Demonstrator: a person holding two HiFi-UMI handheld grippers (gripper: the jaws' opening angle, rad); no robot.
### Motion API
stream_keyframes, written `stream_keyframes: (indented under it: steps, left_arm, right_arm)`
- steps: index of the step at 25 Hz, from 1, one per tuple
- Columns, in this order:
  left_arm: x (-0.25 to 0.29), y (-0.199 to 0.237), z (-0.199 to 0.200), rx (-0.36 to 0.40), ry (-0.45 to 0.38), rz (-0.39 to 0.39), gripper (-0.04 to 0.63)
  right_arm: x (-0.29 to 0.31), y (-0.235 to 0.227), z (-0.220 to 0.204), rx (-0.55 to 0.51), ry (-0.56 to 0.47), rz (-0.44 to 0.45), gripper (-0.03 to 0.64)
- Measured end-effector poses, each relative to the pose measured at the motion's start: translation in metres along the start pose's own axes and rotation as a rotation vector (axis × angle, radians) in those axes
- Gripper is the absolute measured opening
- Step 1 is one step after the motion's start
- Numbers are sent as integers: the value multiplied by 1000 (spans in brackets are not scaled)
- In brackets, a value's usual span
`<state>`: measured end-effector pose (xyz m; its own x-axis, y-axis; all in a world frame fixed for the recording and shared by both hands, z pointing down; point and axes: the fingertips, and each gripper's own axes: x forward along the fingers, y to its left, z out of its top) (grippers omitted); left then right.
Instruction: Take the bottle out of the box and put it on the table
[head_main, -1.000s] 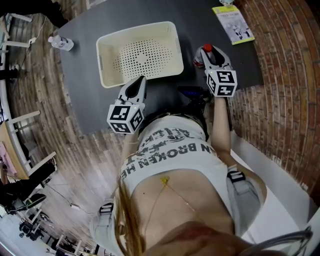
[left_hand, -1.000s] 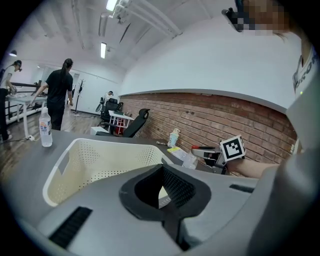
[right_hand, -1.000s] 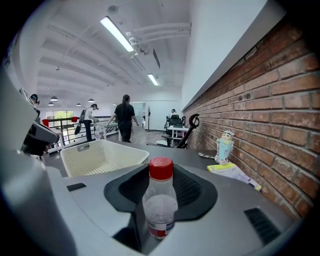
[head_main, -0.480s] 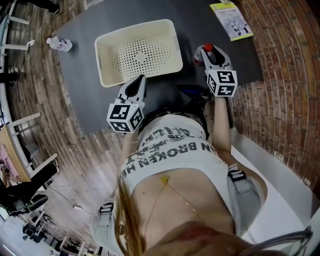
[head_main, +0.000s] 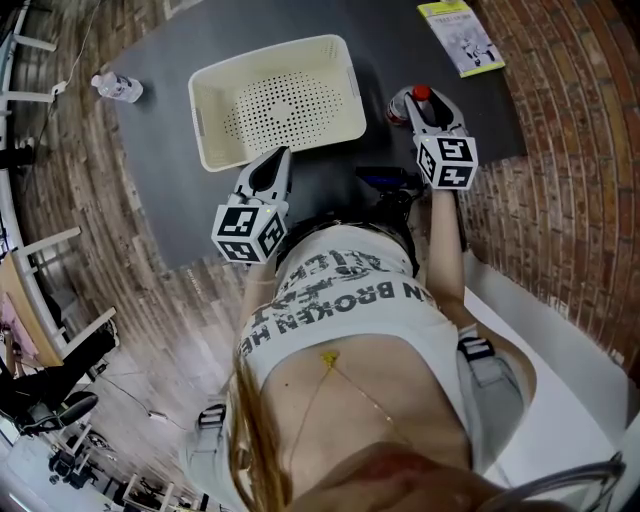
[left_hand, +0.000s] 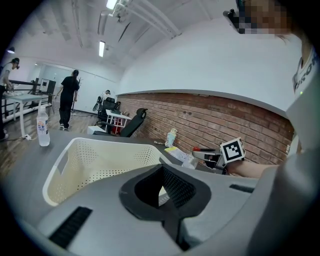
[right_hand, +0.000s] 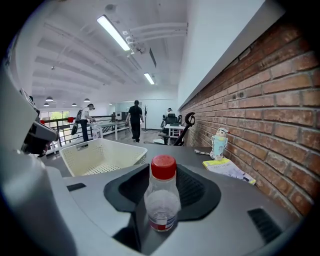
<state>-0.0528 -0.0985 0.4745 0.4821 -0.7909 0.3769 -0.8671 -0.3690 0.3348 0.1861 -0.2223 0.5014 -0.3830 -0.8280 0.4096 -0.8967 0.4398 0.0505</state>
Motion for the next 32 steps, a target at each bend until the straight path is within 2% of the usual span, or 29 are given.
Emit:
stream_keyframes:
  steps: [10, 32]
  left_arm:
    - [-1, 4, 3, 2, -2, -9, 5]
    - [-10, 17, 0, -7, -9, 6, 5]
  right_arm:
    - [-1, 6, 1, -4, 10, 21, 198]
    - [-19, 7, 4, -5, 15, -14, 204]
